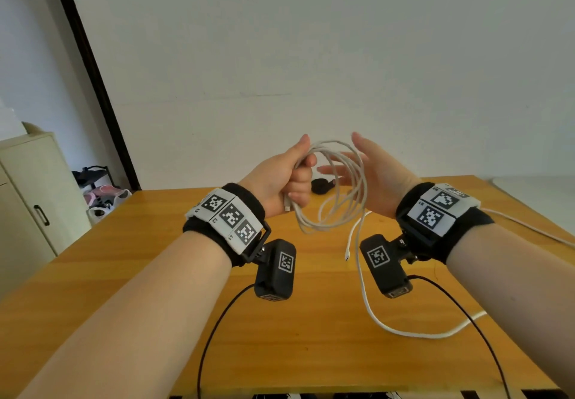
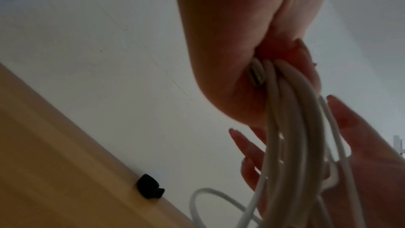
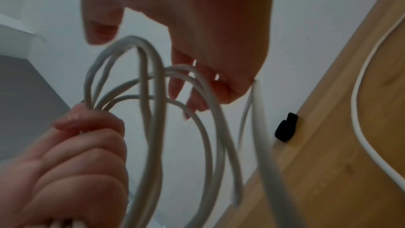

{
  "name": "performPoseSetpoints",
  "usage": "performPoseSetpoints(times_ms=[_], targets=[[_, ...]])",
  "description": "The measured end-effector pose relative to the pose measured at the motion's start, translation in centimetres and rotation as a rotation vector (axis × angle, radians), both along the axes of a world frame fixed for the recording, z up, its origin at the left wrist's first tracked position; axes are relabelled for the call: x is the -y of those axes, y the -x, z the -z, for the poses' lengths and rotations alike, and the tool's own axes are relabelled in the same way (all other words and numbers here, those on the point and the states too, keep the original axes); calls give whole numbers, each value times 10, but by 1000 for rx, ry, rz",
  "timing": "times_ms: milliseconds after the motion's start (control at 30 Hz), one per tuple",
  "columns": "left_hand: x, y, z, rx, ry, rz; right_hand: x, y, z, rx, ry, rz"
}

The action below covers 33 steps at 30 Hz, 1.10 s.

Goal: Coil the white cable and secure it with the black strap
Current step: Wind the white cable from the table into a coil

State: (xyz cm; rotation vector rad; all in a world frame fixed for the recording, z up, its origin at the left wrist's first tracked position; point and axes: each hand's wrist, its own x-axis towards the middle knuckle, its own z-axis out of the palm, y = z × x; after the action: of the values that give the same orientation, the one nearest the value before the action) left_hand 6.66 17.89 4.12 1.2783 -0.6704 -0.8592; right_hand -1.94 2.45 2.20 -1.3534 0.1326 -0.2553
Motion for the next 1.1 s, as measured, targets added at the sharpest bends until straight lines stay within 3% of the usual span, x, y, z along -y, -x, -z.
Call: performPoseSetpoints(times_ms=[100,200,500,933,1100], targets=[[0,-2,-3,-46,44,-35,-6,1,5,-53,103,-30],[-3,-6,-3,-82,72,-67,-4,2,6,-19,-51,45],[-2,3,-2,61,-155,5,4,2,5,12,-36,287],[4,-1,-2,-180,132,-150,9,11,19,-79,33,115],[6,-2,-7,-261,199,-185,8,19,21,-123,192,-1]])
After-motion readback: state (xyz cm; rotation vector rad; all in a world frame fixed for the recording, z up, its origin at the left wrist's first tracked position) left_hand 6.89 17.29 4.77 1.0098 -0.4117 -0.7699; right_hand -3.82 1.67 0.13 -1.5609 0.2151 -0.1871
